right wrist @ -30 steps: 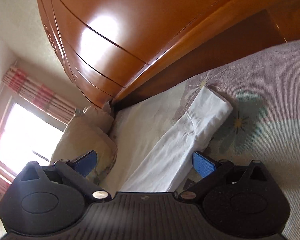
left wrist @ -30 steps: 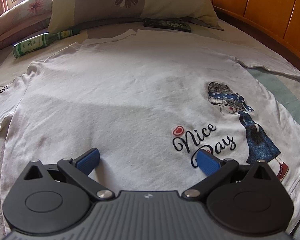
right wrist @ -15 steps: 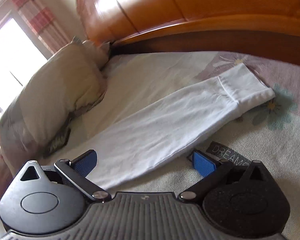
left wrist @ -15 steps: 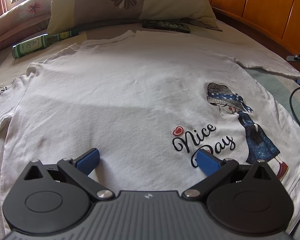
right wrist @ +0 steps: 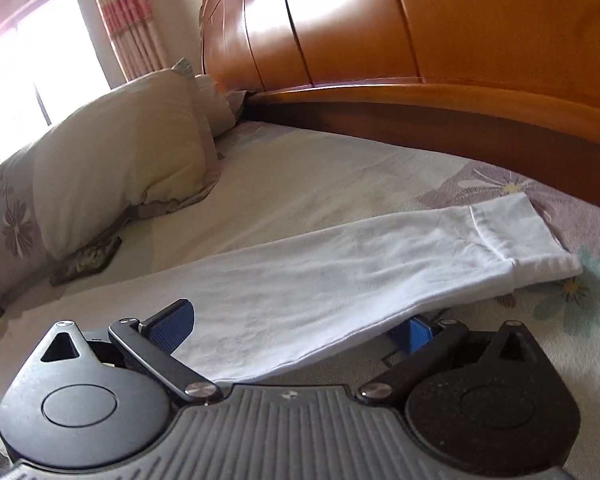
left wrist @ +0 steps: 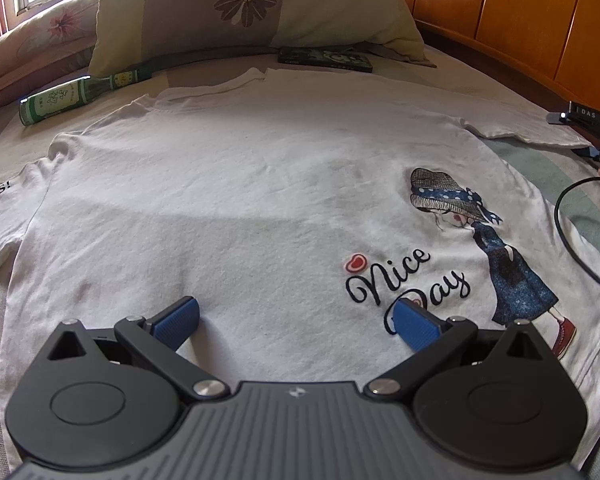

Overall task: Fold clothes
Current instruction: 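Lower the right gripper onto the sleeve cuff and close on it, then lift the cuff with the right gripper and carry it across the shirt body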

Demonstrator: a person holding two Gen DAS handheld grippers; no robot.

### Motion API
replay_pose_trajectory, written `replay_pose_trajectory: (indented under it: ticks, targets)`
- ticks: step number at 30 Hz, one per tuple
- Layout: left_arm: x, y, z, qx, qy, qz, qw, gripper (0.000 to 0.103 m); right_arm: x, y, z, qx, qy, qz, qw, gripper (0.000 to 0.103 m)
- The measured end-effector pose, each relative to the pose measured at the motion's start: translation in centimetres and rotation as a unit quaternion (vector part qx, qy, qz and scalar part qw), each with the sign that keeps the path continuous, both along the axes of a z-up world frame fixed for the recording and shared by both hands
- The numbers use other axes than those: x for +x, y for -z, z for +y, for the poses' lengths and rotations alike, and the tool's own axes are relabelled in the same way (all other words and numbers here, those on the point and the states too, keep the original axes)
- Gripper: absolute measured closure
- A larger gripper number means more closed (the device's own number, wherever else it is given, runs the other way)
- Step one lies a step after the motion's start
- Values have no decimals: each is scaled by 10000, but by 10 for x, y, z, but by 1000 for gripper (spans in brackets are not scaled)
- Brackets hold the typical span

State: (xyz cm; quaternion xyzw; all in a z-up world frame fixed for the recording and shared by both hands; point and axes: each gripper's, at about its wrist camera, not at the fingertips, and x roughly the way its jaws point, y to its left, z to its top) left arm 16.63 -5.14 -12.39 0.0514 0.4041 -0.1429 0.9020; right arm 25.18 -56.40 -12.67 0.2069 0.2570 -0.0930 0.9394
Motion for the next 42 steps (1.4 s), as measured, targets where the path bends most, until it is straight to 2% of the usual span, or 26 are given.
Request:
replay_pose_trajectory:
  ticks: [5, 8, 10, 16, 19, 25, 37, 42]
  targets:
    - [-1, 0, 3, -58, 60, -29, 10000, 1, 32, 0, -19, 183, 298, -163, 9993, 0]
    - [0, -2, 5, -92, 115, 14, 9999, 1, 26, -4, -14, 208, 264, -294, 9990, 0]
    - [1, -3, 6, -132, 140, 47, 9998, 1, 15, -8, -9, 239, 155, -551, 9981, 0]
    - [3, -5, 7, -34, 264, 30, 9996, 1, 0, -36, 0, 378, -98, -977, 9945, 0]
    - [5, -8, 8, 26, 330, 23, 9995, 1, 2, -49, 7, 386, -205, -1007, 9940, 0]
    - [9, -19, 19, -2, 362, -35, 9993, 1, 11, -69, 34, 292, -488, -1008, 9933, 0]
    - [4, -35, 58, 159, 304, -205, 9992, 1, 33, -113, 117, 31, -1226, -1132, 9860, 0]
    - [1, -42, 77, 188, 418, -238, 9987, 1, 46, -129, 151, -40, -1504, -1108, 9824, 0]
